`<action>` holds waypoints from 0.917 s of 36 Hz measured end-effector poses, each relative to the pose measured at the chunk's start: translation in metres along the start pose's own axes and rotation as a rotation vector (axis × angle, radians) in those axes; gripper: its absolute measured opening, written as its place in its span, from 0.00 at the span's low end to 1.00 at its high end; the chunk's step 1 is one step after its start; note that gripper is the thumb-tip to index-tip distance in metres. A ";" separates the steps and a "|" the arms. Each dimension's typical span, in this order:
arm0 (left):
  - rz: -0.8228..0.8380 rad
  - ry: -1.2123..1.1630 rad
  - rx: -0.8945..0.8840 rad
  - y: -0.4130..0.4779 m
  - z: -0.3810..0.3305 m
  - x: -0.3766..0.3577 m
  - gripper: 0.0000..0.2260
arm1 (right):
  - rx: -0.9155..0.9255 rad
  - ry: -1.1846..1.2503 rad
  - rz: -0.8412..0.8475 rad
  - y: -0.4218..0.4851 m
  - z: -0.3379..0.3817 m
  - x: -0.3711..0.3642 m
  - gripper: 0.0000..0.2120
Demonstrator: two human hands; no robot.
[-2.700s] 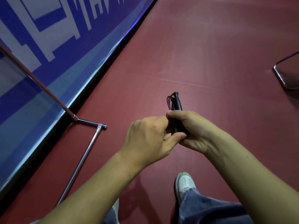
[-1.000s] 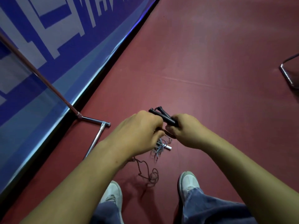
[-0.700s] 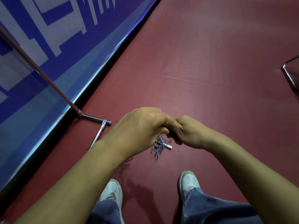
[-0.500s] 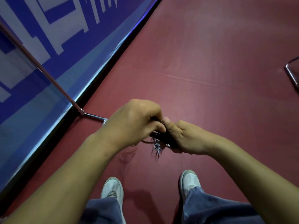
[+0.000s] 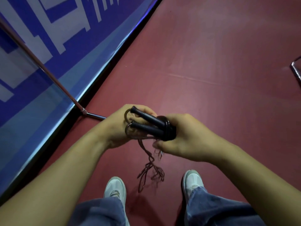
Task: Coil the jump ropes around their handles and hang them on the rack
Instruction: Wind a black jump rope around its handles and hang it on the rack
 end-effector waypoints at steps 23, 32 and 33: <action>-0.082 0.981 -0.053 -0.014 -0.011 -0.036 0.13 | -0.306 -0.216 -0.159 0.022 -0.075 0.022 0.23; -0.228 0.934 -0.438 -0.013 -0.027 -0.020 0.05 | -0.111 -0.267 0.007 0.014 -0.051 -0.004 0.36; -0.248 0.871 -0.425 -0.011 -0.028 -0.016 0.03 | -0.100 -0.237 0.000 0.012 -0.047 -0.003 0.36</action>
Point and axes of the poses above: each hand's wrist, its own y-axis towards the middle knuckle, its own x-axis out of the back of the hand, z = x × y, the point moved 2 cm from there along y, towards the middle knuckle, and after that the axes turned 1 degree about -z, right-handed, at the moved point
